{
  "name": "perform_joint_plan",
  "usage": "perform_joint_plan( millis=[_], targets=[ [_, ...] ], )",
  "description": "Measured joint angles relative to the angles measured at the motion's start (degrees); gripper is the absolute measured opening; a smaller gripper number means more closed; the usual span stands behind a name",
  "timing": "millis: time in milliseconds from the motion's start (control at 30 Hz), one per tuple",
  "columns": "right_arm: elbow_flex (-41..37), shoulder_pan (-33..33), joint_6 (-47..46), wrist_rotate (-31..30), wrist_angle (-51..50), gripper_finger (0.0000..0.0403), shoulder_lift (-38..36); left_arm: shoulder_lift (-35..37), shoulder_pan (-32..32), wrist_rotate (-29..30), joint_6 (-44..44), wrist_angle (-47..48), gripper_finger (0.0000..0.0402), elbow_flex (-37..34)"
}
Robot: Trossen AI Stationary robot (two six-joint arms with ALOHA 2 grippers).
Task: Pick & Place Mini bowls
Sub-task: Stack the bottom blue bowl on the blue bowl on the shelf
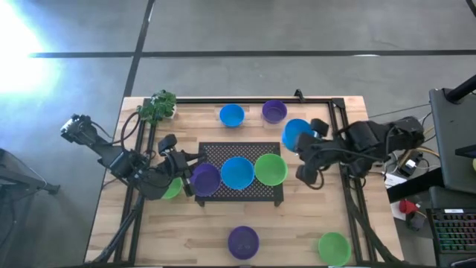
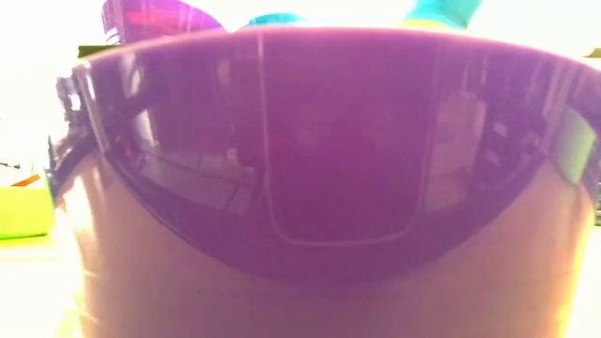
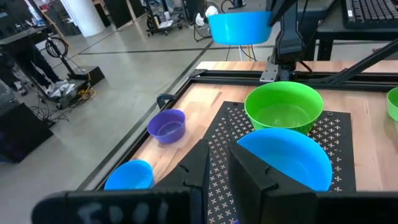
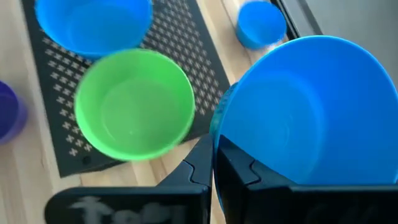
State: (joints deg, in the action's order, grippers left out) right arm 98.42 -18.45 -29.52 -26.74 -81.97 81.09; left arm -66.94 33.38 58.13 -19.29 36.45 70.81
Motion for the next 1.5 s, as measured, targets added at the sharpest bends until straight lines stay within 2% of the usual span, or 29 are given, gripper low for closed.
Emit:
perform_joint_plan(
  millis=[267,500,733,833,1067,1267,1500],
  targets=[
    [12.1,0.1,8.9,0.5,0.0,0.0008,9.0,0.0,0.0,-0.2,-0.5,0.0,0.005,0.0],
    [19.8,0.1,19.4,3.5,0.3,0.0008,17.6,0.0,0.0,-0.9,-0.7,0.0,0.005,0.0],
    [25.0,-0.1,31.5,12.1,4.5,0.0008,23.7,0.0,0.0,-1.3,-0.7,0.0,0.005,0.0],
    [26.8,-0.2,34.2,13.3,4.9,0.0008,25.2,0.0,0.0,-1.3,-0.7,0.0,0.005,0.0],
    [24.9,-0.8,38.9,14.4,7.9,0.0008,25.5,0.0,0.0,-1.3,-0.7,0.0,0.005,0.0],
    [21.7,-0.8,43.4,19.1,13.6,0.0008,25.5,0.0,0.0,-1.3,-0.7,0.0,0.005,0.0],
    [18.1,-0.7,44.9,19.3,15.1,0.0008,25.6,0.0,0.0,-1.5,-0.7,0.0,0.005,0.0]
  ],
)
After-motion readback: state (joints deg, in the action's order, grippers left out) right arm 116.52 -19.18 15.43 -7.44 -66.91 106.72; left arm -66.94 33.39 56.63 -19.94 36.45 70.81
